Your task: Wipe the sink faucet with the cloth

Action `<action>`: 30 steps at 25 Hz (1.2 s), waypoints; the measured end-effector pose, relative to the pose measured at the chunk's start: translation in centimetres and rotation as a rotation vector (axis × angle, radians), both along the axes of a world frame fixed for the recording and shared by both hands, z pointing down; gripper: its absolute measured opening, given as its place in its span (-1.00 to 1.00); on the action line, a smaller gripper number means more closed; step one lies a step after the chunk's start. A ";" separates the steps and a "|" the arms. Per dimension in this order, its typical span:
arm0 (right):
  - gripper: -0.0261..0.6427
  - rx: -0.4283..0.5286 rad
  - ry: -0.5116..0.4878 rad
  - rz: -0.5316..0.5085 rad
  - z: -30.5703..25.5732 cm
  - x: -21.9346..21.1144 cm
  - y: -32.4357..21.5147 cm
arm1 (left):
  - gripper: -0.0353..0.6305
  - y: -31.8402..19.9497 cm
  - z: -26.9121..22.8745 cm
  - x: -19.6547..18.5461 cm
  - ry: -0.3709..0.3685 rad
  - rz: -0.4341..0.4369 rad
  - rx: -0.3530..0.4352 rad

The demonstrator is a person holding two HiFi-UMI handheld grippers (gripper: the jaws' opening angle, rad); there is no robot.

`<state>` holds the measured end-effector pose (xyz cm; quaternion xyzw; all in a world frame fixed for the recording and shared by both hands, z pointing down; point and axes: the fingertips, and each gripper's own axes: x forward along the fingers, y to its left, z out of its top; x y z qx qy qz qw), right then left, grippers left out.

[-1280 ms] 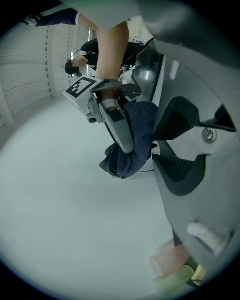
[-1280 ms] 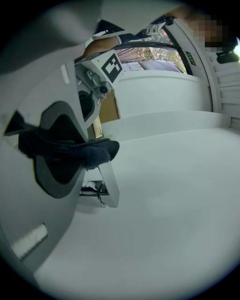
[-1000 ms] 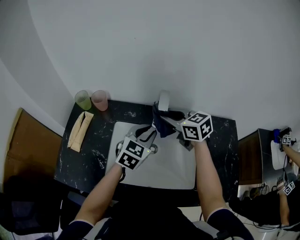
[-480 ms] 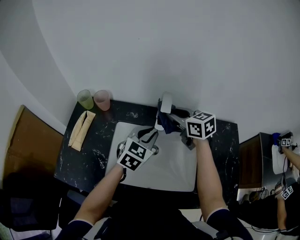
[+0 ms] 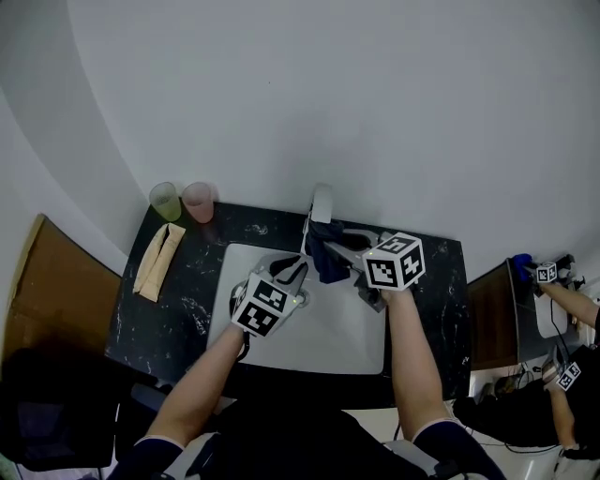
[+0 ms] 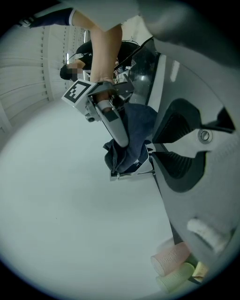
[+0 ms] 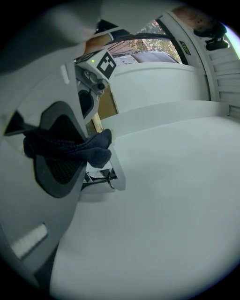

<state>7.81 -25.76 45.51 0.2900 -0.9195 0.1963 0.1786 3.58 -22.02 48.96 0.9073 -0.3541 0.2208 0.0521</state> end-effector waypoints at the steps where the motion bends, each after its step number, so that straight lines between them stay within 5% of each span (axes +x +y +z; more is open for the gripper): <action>1: -0.68 -0.002 0.000 0.001 0.0 0.1 0.6 | -0.72 0.2 -0.1 -0.1 0.004 0.000 0.001; 9: -0.68 0.035 -0.070 0.059 -0.6 1.5 4.1 | -0.71 2.1 -2.3 -1.4 0.121 -0.002 -0.014; 14: -0.68 0.092 -0.147 0.088 -2.6 1.5 4.6 | -0.33 3.4 -4.9 0.0 0.221 0.076 -0.056; 24: -0.67 0.213 -0.203 -0.012 -6.7 -2.5 6.0 | -0.14 2.5 -6.9 1.3 0.166 0.129 -0.004; 30: -0.67 0.159 -0.244 -0.094 -6.1 -4.0 7.0 | -0.16 2.6 -6.6 1.2 0.120 0.182 0.025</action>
